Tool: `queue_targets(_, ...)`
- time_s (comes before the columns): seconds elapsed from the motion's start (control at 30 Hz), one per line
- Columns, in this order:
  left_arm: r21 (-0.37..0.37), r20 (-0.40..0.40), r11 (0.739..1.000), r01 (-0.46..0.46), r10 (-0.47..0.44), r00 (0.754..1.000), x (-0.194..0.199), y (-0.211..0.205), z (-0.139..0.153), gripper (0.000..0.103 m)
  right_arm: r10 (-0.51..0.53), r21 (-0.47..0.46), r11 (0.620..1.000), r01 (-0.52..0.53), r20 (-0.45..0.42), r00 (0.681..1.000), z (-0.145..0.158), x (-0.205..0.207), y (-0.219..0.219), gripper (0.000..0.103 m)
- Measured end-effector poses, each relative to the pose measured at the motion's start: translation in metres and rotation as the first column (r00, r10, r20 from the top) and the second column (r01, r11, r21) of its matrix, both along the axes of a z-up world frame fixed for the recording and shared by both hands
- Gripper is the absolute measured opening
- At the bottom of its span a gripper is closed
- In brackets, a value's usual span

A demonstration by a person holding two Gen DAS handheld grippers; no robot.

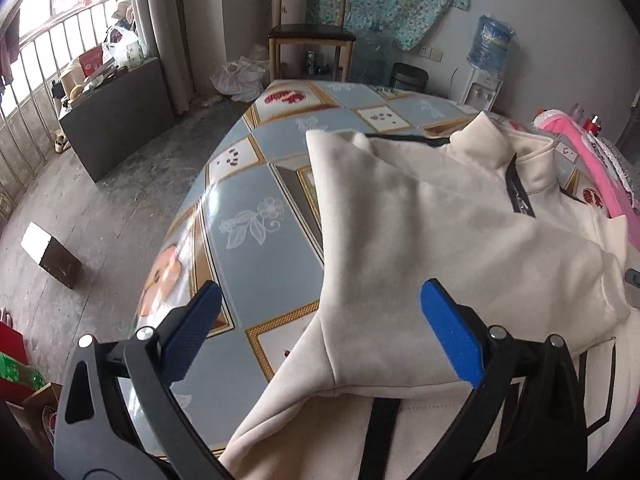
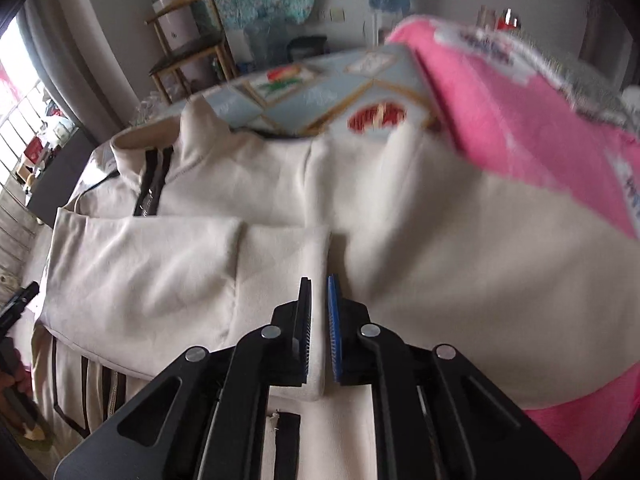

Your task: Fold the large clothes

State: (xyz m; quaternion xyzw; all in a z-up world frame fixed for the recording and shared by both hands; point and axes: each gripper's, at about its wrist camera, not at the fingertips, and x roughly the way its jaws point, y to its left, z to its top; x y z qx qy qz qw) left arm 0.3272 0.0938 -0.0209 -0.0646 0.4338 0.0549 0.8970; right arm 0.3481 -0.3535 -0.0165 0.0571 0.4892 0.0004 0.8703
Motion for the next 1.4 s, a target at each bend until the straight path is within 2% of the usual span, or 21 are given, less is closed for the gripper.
queue_targets(0.07, 0.007, 0.021, 1.000, 0.027, -0.027, 0.999, 0.000, -0.007, 0.012, 0.097, 0.051, -0.007, 0.999, -0.051, 0.043, 0.998, 0.014, -0.004, 0.017, 0.009)
queue_targets(0.13, 0.004, 0.016, 0.997, 0.071, -0.071, 0.997, 0.007, -0.022, 0.017, 0.097, 0.126, 0.001, 0.992, -0.126, 0.039, 0.991, 0.015, -0.004, 0.037, 0.009)
queue_targets(0.2, 0.000, -0.017, 0.991, 0.131, -0.131, 0.991, 0.016, -0.044, 0.013, 0.097, 0.185, 0.022, 0.982, -0.185, -0.010, 0.983, -0.003, -0.001, 0.057, 0.010)
queue_targets(0.3, 0.034, -0.061, 0.977, 0.208, -0.206, 0.977, 0.025, -0.081, 0.000, 0.097, 0.200, -0.001, 0.979, -0.202, -0.106, 0.974, -0.038, 0.004, 0.069, 0.021)
queue_targets(0.33, 0.043, -0.074, 0.973, 0.227, -0.223, 0.972, 0.028, -0.092, -0.006, 0.097, 0.208, -0.005, 0.978, -0.209, -0.077, 0.975, -0.037, 0.000, 0.069, 0.023)
queue_targets(0.4, 0.048, -0.100, 0.966, 0.253, -0.248, 0.964, 0.033, -0.107, -0.016, 0.097, 0.204, 0.049, 0.979, -0.200, -0.095, 0.974, -0.031, -0.003, 0.063, 0.026)
queue_targets(0.47, 0.061, -0.113, 0.961, 0.271, -0.264, 0.958, 0.035, -0.118, -0.025, 0.097, 0.180, 0.108, 0.979, -0.174, -0.054, 0.982, -0.013, -0.015, 0.047, 0.046)
queue_targets(0.5, 0.076, -0.119, 0.957, 0.281, -0.271, 0.955, 0.036, -0.122, -0.030, 0.097, 0.157, 0.121, 0.981, -0.154, -0.021, 0.987, -0.002, -0.023, 0.035, 0.066)
queue_targets(0.53, 0.088, -0.127, 0.954, 0.286, -0.274, 0.953, 0.037, -0.125, -0.034, 0.097, 0.129, 0.135, 0.983, -0.129, 0.008, 0.992, 0.009, -0.032, 0.021, 0.073)
queue_targets(0.6, 0.087, -0.149, 0.953, 0.289, -0.274, 0.950, 0.037, -0.128, -0.044, 0.097, 0.066, 0.184, 0.980, -0.073, 0.042, 0.997, 0.024, -0.049, -0.013, 0.076)
queue_targets(0.63, 0.074, -0.127, 0.958, 0.277, -0.267, 0.955, 0.036, -0.126, -0.043, 0.097, 0.019, 0.211, 0.977, -0.029, 0.052, 0.998, 0.031, -0.059, -0.037, 0.077)
queue_targets(0.7, 0.051, -0.124, 0.962, 0.269, -0.262, 0.957, 0.037, -0.123, -0.045, 0.097, -0.112, 0.226, 0.969, 0.096, 0.059, 0.992, 0.039, -0.079, -0.088, 0.079)
queue_targets(0.8, 0.055, -0.112, 0.960, 0.274, -0.267, 0.957, 0.034, -0.123, -0.046, 0.097, -0.355, 0.243, 0.911, 0.332, 0.056, 0.933, 0.043, -0.117, -0.178, 0.079)
queue_targets(0.9, 0.057, -0.100, 0.962, 0.267, -0.260, 0.960, 0.033, -0.123, -0.047, 0.097, -0.610, 0.307, 0.756, 0.579, 0.007, 0.792, 0.032, -0.164, -0.264, 0.079)
queue_targets(0.97, 0.056, -0.093, 0.963, 0.263, -0.257, 0.962, 0.031, -0.123, -0.047, 0.097, -0.733, 0.337, 0.632, 0.698, -0.032, 0.679, 0.021, -0.194, -0.308, 0.079)
queue_targets(1.1, 0.050, -0.112, 0.962, 0.267, -0.260, 0.959, 0.034, -0.123, -0.045, 0.097, -0.819, 0.456, 0.462, 0.760, -0.109, 0.563, -0.010, -0.225, -0.358, 0.079)
queue_targets(1.17, 0.049, -0.118, 0.962, 0.268, -0.261, 0.958, 0.035, -0.122, -0.045, 0.097, -0.833, 0.500, 0.404, 0.766, -0.145, 0.533, -0.025, -0.226, -0.372, 0.078)
queue_targets(1.23, 0.048, -0.122, 0.962, 0.269, -0.261, 0.958, 0.036, -0.122, -0.045, 0.097, -0.841, 0.512, 0.380, 0.770, -0.155, 0.518, -0.033, -0.222, -0.378, 0.075)
queue_targets(1.3, 0.047, -0.124, 0.963, 0.265, -0.258, 0.958, 0.036, -0.122, -0.045, 0.097, -0.846, 0.498, 0.387, 0.776, -0.143, 0.514, -0.035, -0.213, -0.382, 0.072)
queue_targets(1.4, 0.049, -0.120, 0.963, 0.266, -0.258, 0.959, 0.035, -0.122, -0.045, 0.097, -0.856, 0.451, 0.395, 0.800, -0.134, 0.498, -0.037, -0.201, -0.387, 0.058)
